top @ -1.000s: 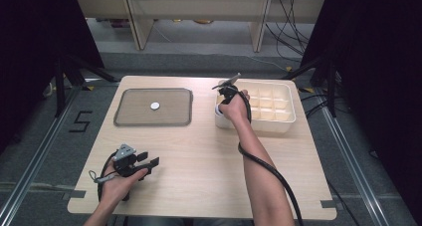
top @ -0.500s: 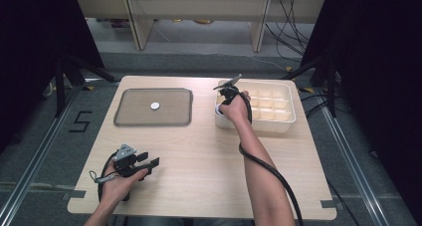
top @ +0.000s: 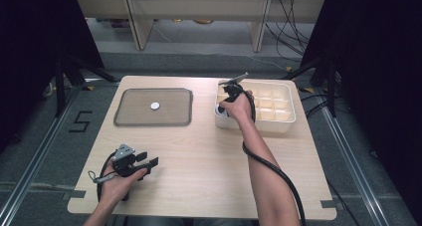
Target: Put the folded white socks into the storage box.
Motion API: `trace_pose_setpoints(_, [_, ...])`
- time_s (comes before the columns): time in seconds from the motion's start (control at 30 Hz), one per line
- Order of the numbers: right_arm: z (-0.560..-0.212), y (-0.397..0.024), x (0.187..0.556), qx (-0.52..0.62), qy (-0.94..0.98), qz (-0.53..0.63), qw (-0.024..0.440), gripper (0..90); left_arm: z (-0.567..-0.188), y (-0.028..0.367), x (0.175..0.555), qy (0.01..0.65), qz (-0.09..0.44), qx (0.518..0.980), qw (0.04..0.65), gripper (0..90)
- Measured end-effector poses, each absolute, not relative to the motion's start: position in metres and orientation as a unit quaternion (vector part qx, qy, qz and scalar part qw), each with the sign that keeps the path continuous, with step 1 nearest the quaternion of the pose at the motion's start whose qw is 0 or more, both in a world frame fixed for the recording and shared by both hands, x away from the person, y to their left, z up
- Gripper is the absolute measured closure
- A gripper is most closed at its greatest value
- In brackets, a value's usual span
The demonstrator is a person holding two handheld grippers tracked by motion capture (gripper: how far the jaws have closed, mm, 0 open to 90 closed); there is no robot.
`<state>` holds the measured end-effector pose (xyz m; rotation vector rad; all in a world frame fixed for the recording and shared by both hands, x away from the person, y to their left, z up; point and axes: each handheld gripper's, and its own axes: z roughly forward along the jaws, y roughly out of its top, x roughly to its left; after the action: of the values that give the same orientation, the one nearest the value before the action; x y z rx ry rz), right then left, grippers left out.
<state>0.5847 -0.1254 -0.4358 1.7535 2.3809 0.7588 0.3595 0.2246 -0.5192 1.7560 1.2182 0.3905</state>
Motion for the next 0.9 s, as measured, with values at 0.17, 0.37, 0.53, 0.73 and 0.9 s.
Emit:
trace_pose_setpoints(0.17, [-0.422, -0.131, 0.583, 0.583, 0.762, 0.275, 0.060, 58.2, -0.519, 0.225, 0.360, 0.496, 0.159, 0.716, 0.466, 42.4])
trace_pose_setpoints(0.37, [-0.401, -0.146, 0.584, 0.588, 0.746, 0.294, 0.105, 60.3, -0.519, 0.224, 0.360, 0.496, 0.160, 0.715, 0.466, 42.4])
trace_pose_setpoints(0.53, [-0.405, -0.150, 0.585, 0.594, 0.746, 0.284, 0.099, 60.9, -0.519, 0.224, 0.360, 0.495, 0.158, 0.716, 0.466, 42.4])
trace_pose_setpoints(0.73, [-0.413, -0.151, 0.579, 0.588, 0.752, 0.283, 0.096, 60.4, -0.518, 0.225, 0.359, 0.498, 0.162, 0.714, 0.466, 42.4])
trace_pose_setpoints(0.9, [-0.411, -0.158, 0.568, 0.584, 0.752, 0.289, 0.099, 57.6, -0.517, 0.226, 0.359, 0.497, 0.163, 0.712, 0.468, 42.3])
